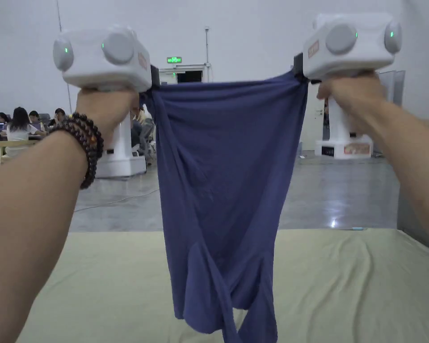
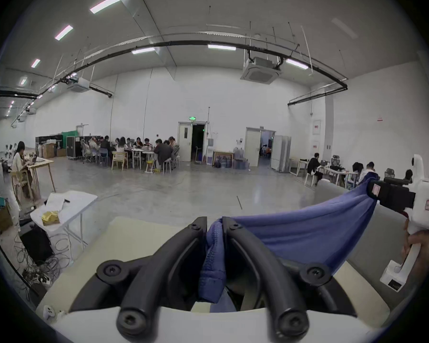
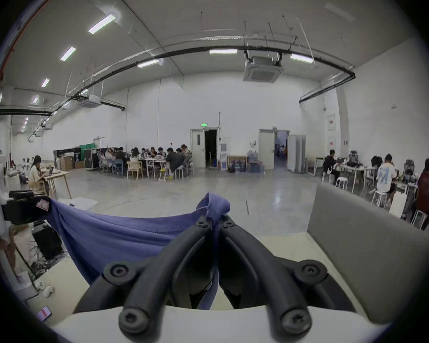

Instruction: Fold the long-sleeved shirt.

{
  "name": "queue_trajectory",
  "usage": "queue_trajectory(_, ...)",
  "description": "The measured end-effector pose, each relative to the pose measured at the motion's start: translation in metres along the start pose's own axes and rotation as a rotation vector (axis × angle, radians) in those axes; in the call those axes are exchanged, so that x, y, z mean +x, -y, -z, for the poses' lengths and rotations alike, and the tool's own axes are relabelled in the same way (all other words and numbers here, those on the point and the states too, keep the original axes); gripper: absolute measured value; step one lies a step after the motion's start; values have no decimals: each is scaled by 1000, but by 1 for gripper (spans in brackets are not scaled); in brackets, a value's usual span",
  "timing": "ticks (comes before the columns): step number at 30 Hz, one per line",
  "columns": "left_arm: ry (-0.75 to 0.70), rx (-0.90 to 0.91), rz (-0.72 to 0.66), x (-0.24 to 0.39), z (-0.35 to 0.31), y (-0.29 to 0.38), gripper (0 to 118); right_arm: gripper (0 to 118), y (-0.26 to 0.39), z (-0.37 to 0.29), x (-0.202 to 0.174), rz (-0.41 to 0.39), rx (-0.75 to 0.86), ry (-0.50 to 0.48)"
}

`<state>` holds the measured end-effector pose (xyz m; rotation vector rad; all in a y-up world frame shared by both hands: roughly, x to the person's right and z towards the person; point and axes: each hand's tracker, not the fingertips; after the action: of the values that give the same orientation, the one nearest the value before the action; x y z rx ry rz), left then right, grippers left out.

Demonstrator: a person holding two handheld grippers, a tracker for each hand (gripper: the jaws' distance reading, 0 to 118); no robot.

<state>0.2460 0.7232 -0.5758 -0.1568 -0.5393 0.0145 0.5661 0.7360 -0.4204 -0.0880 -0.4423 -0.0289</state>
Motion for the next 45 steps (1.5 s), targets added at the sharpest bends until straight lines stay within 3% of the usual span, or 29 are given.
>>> queue_trajectory(3, 10, -47, -15, -5, -10, 42, 9, 4, 38, -9, 1, -33, -41, -11)
queue_trajectory(7, 10, -110, -22, -10, -34, 99, 9, 4, 92, -39, -1, 0, -84, -62)
queue_trajectory(11, 22, -137, -1, -20, -72, 155, 9, 4, 145, -84, -1, -24, -135, -96)
queue_trajectory(21, 64, -230, -40, -26, -219, 363, 9, 4, 332, -259, -6, -39, -247, -147)
queue_trajectory(25, 61, -332, -34, -23, -282, 448, 9, 4, 413, -320, -2, -33, -369, -176)
queue_trajectory(28, 63, -431, -106, -31, -307, 505, 9, 4, 473, -353, -6, -35, -489, -170)
queue_trajectory(35, 80, -648, -68, -31, -315, 599, 9, 4, 592, -353, -5, -52, -832, -109)
queue_trajectory(39, 92, -662, -85, -31, -321, 606, 9, 4, 608, -350, -2, -23, -880, -102)
queue_trajectory(40, 89, -656, -93, -32, -320, 604, 23, 13, 604, -353, -1, -13, -881, -111)
queue_trajectory(41, 70, -653, -105, -33, -318, 601, 64, 34, 599, -354, 0, 2, -873, -118)
queue_trajectory(42, 49, -666, -113, -34, -316, 599, 110, 74, 592, -353, 2, 16, -857, -111)
queue_trajectory(43, 40, -693, -121, -37, -312, 596, 118, 117, 586, -352, 4, 20, -851, -99)
queue_trajectory(45, 63, -599, -184, -46, -319, 581, 118, 118, 565, -357, 8, 29, -778, -67)
